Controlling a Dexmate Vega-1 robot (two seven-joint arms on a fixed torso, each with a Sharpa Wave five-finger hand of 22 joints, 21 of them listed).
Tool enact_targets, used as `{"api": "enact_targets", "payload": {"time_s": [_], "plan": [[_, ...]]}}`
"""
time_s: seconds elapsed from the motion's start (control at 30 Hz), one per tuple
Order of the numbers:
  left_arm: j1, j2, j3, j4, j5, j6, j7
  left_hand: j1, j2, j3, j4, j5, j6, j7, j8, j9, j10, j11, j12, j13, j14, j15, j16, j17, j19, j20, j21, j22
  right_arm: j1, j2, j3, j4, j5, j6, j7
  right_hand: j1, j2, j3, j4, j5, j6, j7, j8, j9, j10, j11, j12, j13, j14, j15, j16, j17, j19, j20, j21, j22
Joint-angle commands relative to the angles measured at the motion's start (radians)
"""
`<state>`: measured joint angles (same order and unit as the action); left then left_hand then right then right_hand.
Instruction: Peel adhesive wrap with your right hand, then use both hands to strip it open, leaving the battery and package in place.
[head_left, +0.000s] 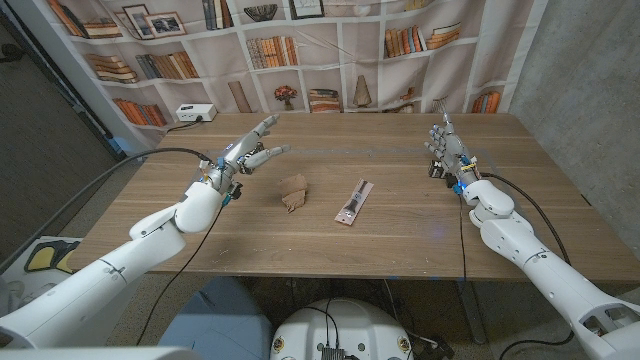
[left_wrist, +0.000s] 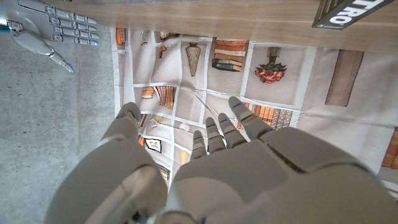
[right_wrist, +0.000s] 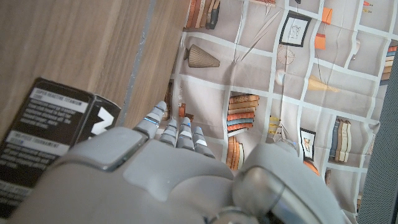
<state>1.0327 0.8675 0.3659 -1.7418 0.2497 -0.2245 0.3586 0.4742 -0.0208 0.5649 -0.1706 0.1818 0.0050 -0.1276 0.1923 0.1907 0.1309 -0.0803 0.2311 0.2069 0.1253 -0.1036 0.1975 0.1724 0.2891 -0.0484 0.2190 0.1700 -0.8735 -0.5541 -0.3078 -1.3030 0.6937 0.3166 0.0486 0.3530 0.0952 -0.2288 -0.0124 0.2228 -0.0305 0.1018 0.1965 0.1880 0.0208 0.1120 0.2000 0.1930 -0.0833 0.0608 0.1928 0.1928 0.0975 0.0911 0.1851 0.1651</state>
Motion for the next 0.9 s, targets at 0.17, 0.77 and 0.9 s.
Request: {"api": "enact_targets", "payload": {"time_s": [0.17, 0.77, 0.9], "plan": [[0.028, 0.023, -0.013, -0.034, 0.115, 0.026, 0.061, 0.026, -0.013, -0.017, 0.001, 0.008, 0.043, -0.027, 0.020, 0.001, 0.035, 0.001, 0.012, 0.002, 0.039, -0.015, 0.002, 0.001, 0.035, -0.007, 0.004, 0.001, 0.002, 0.007, 0.003, 0.019, 0.000, 0.015, 0.002, 0.011, 0.003, 0.003, -0.002, -0.002, 0.003, 0.003, 0.001, 0.003, 0.006, -0.001, 0.005, 0.004, -0.001, -0.003, 0.009, 0.004, 0.001, -0.002, 0.005, 0.005], [0.093, 0.086, -0.062, -0.104, 0.197, 0.074, 0.091, 0.084, -0.002, -0.016, -0.002, 0.015, 0.104, 0.036, 0.036, 0.003, 0.026, 0.000, -0.001, 0.002, 0.025, -0.003, -0.012, 0.001, 0.018, -0.003, -0.019, 0.002, 0.005, 0.008, 0.002, 0.021, 0.002, 0.009, 0.001, 0.012, 0.004, 0.005, -0.003, -0.003, 0.002, 0.003, 0.001, 0.003, 0.007, 0.000, 0.005, 0.004, 0.000, -0.003, 0.009, 0.004, 0.001, -0.002, 0.005, 0.005], [0.098, 0.092, -0.063, -0.105, 0.219, 0.079, 0.103, 0.091, 0.002, -0.015, -0.002, 0.016, 0.102, 0.035, 0.035, 0.004, 0.027, -0.001, -0.002, 0.002, 0.026, -0.003, -0.012, 0.001, 0.019, -0.004, -0.019, 0.002, 0.004, 0.006, 0.003, 0.018, 0.001, 0.009, 0.001, 0.012, 0.004, 0.005, -0.004, -0.004, 0.003, 0.002, 0.001, 0.003, 0.007, 0.001, 0.005, 0.004, 0.000, -0.004, 0.009, 0.004, 0.001, -0.002, 0.005, 0.005]]}}
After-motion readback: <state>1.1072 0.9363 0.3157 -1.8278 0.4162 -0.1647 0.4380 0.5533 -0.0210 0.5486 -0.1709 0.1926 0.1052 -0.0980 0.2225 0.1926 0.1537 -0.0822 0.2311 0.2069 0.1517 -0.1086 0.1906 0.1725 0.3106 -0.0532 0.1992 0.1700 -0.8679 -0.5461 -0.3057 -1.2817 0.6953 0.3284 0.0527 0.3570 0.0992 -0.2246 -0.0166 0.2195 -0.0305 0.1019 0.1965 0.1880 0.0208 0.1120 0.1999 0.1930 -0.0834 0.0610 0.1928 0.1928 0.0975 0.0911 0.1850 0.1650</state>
